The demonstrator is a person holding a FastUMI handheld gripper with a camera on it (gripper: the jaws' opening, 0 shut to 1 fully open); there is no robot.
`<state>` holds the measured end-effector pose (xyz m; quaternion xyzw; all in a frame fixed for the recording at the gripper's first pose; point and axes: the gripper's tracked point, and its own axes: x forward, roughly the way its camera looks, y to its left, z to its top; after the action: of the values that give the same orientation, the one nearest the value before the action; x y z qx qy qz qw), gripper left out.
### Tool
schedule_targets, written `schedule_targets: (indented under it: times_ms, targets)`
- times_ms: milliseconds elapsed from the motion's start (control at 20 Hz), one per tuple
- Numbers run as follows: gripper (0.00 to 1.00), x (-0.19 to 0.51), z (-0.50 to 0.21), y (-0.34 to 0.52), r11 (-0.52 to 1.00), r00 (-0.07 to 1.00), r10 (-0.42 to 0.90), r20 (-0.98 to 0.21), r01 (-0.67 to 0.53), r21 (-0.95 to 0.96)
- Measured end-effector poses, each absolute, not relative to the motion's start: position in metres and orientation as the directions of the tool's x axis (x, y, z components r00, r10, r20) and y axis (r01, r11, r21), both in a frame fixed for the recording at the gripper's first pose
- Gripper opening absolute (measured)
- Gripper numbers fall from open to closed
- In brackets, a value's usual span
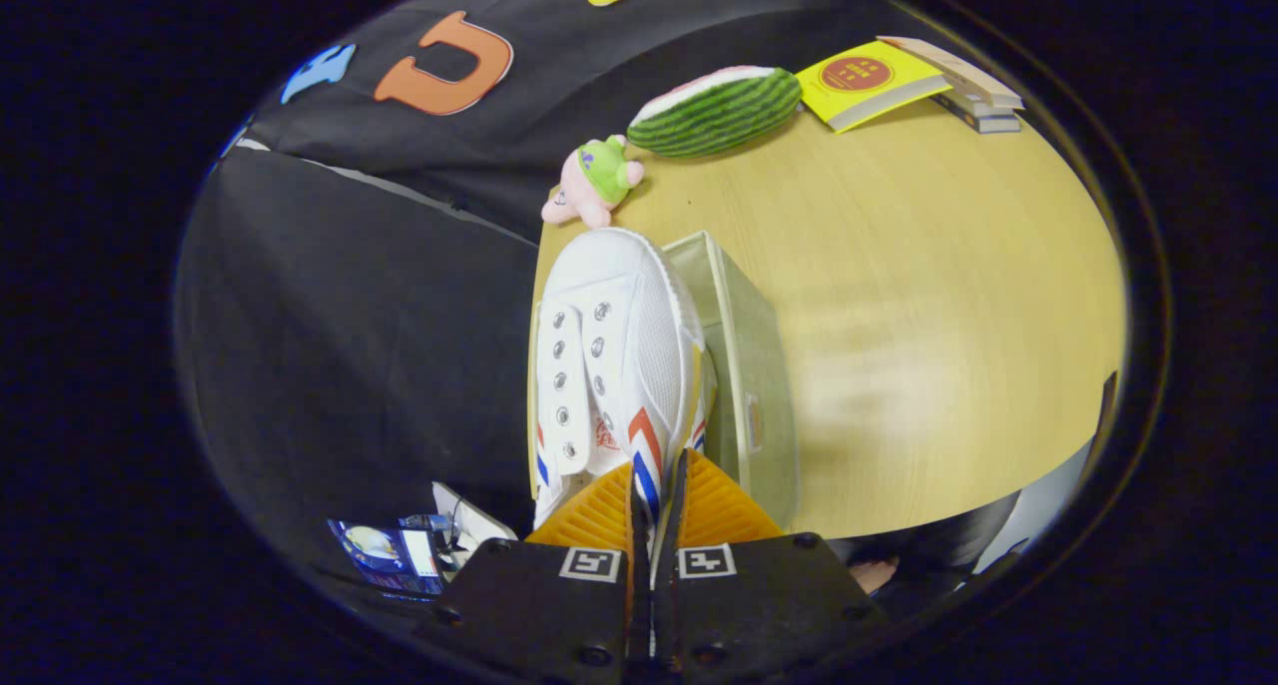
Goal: Open the storage box then place both shoes into the box .Put the left shoe in first, then the right shoe, with the right side of both shoes facing outward in a uniform manner.
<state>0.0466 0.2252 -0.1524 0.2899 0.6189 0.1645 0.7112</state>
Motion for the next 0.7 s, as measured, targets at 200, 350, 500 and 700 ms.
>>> schedule_targets:
  times_ms: [200, 350, 500, 700]
  targets:
    - [0.08, 0.044, -0.173, 0.225, 0.794, 0.147, 0.567, -0.810, 0.165, 0.586]
    - [0.20, 0.042, -0.174, 0.225, 0.789, 0.149, 0.573, -0.806, 0.165, 0.591]
    - [0.41, 0.035, -0.168, 0.229, 0.791, 0.150, 0.579, -0.801, 0.135, 0.597]
    - [0.45, 0.035, -0.150, 0.227, 0.798, 0.216, 0.580, -0.785, 0.040, 0.601]
